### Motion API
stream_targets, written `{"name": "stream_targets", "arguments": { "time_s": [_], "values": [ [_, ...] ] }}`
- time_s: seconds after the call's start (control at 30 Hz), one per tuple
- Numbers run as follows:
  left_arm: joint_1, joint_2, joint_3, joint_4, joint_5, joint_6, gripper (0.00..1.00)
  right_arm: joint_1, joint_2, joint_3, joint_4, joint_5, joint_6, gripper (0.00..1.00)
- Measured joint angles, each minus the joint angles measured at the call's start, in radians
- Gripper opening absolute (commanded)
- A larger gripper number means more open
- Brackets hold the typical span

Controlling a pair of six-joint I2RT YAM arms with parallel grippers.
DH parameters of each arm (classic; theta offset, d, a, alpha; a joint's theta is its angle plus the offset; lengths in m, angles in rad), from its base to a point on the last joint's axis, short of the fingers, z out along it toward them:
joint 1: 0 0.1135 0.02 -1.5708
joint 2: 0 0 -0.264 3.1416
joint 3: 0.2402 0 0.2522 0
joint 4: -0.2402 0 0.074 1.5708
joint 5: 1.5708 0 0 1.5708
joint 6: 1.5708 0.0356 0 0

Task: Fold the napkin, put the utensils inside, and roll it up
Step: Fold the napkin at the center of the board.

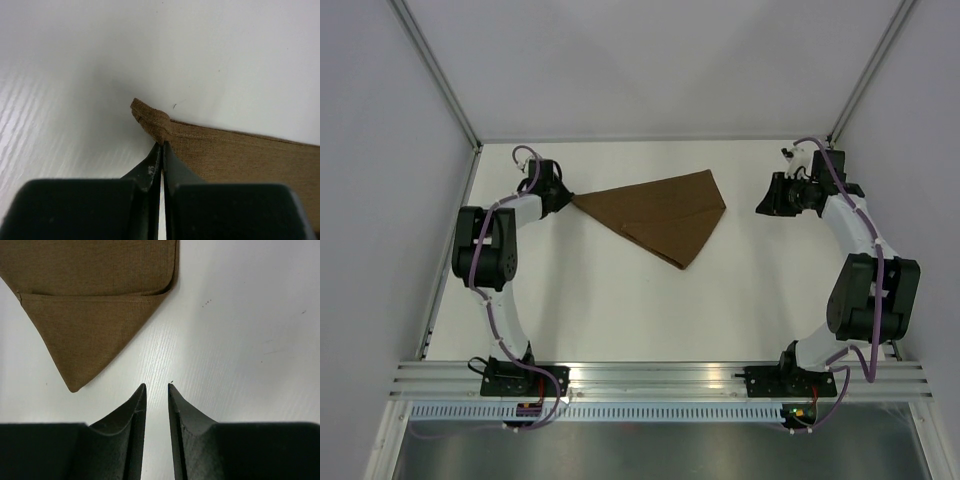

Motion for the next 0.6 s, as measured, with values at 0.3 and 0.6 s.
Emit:
{"name": "stream_targets", "arguments": {
  "time_s": [0.3, 0.6],
  "values": [
    [-0.003, -0.127, -0.179, 0.255, 0.166, 0.048, 0.02, 0.043, 0.013, 0.000, -0.009, 0.006, -0.015, 0.29],
    [-0.215, -0.177, -0.227, 0.384, 0.406, 0.291, 0.02, 0.076, 0.013, 0.000, -0.010, 0.021, -0.024, 0.29]
  ]
}}
